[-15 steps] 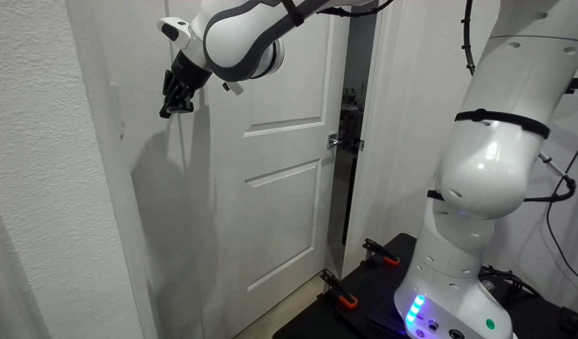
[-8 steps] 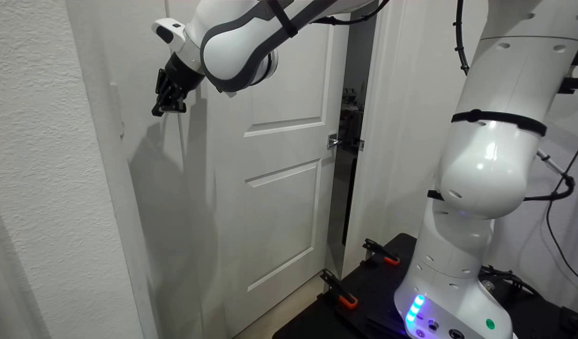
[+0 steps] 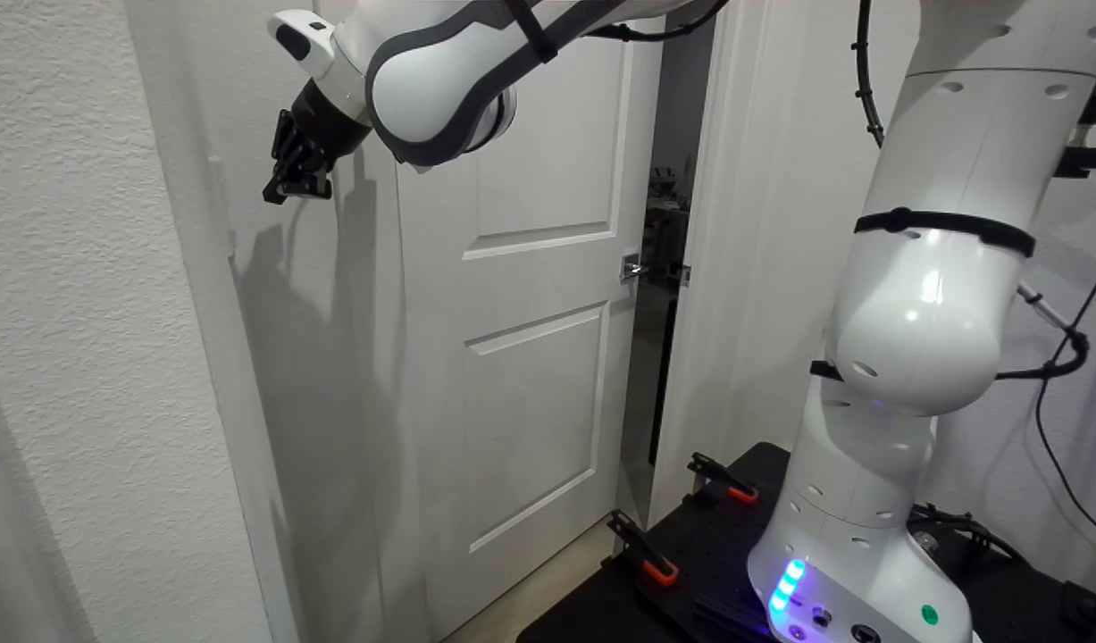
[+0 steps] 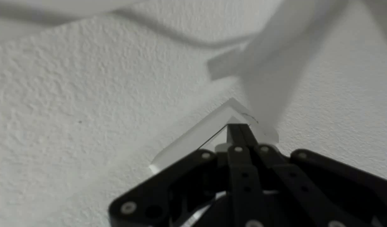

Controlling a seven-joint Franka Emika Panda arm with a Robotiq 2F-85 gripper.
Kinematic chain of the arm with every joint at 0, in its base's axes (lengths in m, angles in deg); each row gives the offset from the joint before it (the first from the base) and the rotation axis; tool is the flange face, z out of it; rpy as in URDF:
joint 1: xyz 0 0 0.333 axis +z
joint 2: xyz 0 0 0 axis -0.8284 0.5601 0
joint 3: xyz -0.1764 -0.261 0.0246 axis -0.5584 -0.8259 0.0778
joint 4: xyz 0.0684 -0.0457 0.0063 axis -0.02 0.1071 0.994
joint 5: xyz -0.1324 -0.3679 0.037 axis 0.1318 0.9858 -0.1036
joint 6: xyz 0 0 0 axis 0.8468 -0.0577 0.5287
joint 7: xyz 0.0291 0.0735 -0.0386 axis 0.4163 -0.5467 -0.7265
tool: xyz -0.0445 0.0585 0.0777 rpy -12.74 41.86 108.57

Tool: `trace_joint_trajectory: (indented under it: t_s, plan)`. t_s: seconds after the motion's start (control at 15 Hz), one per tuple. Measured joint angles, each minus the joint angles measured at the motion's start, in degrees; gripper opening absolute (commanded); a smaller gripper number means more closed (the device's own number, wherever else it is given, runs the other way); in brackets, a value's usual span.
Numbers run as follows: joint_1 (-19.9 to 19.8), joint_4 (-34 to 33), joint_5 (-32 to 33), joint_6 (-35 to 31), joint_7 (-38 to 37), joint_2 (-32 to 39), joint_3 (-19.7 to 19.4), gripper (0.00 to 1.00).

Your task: Switch off the light

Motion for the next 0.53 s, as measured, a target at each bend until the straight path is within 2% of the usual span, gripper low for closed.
trace_joint_trajectory:
  t_s: [0.53]
  plan:
    - [0.8, -1.7, 0.0, -1.3, 0.0, 2.9, 1.3, 0.0]
